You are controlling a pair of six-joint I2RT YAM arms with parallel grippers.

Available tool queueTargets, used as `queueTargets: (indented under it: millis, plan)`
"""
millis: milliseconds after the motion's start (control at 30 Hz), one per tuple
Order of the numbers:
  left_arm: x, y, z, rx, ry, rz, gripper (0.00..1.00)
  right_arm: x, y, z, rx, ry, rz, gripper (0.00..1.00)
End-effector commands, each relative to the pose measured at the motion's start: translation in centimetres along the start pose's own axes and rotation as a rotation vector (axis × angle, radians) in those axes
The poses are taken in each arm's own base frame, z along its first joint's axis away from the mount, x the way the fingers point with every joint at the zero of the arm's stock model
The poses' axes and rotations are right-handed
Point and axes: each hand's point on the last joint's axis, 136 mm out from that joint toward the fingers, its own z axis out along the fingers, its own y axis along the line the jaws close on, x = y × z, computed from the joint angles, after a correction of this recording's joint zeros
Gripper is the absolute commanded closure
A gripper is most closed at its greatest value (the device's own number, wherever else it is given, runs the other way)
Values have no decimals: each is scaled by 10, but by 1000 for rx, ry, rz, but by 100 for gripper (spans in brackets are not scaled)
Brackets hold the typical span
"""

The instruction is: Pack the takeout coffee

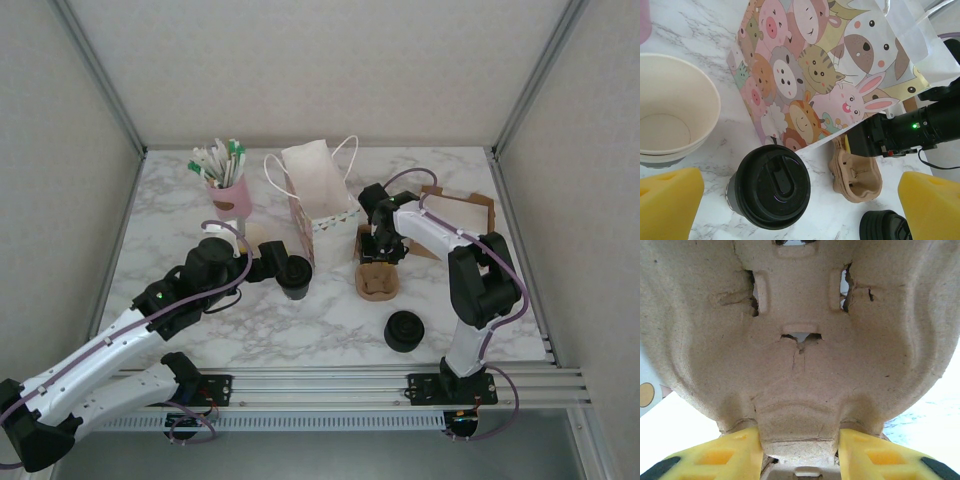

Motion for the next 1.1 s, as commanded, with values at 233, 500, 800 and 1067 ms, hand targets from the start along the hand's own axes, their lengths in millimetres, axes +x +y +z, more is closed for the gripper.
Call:
queueTargets:
  millis: [233,500,800,1067]
  plan:
    - [-6,-11,-8,49,-17,-4,0,1,-8,-28,-2,-48,-2,63]
    - [-4,-12,-9,62,-10,-16,0,7,-15,-32,-19,-56,14,64]
    - [-18,-7,-18,20,-62,-19,0,10,-21,-57,-21,-109,21,65]
    - [-48,-8,-31,-53,-125,19,0,18,-33,-112,5,-212,19,64]
